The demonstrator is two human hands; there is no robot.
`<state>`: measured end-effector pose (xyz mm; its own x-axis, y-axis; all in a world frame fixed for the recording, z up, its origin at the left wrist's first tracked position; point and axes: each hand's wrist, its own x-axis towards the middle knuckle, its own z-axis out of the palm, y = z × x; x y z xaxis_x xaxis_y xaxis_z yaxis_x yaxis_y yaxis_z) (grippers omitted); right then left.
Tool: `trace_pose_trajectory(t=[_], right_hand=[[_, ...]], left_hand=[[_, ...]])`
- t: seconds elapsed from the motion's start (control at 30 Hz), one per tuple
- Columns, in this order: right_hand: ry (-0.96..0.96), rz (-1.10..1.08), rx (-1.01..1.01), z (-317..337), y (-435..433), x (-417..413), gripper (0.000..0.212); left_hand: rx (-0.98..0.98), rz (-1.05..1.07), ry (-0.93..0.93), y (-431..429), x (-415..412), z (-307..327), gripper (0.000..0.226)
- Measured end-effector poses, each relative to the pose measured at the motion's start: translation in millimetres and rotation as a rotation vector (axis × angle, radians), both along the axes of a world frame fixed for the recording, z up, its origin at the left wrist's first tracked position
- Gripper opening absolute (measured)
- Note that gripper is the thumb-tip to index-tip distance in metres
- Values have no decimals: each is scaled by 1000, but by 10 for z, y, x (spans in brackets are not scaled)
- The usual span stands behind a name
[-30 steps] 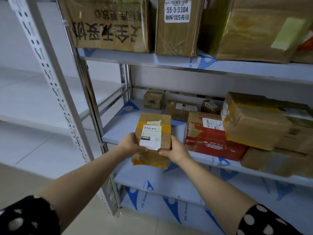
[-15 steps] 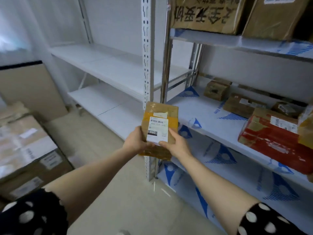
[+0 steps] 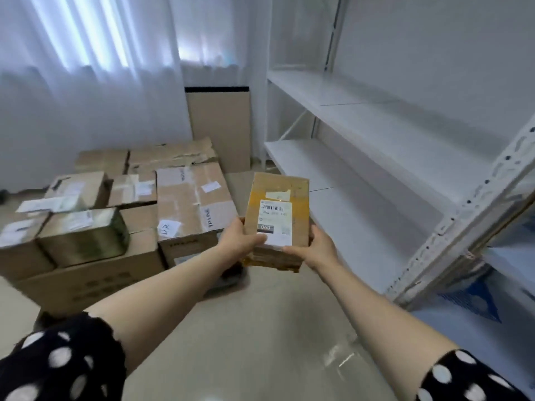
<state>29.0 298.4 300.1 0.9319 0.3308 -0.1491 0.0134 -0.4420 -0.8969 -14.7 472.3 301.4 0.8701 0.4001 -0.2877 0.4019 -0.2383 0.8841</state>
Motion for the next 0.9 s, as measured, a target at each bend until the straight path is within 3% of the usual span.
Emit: trace_pose_trajectory(t=[0.27,0.43,0.6,0.9], right_hand=[[189,160,61,-360,1826,310,66],[301,213,48,-584,2590,564,66],[386,253,90,-802,3283,936,42],[438,313,-16,-1219,4395,1776,52]], left_hand=[[56,176,114,1762,-18,-324,55],[33,250,136,2365,100,-467,44],[29,329,171,2894,369,-611,47],[70,405,314,3833,1054,-912,51]])
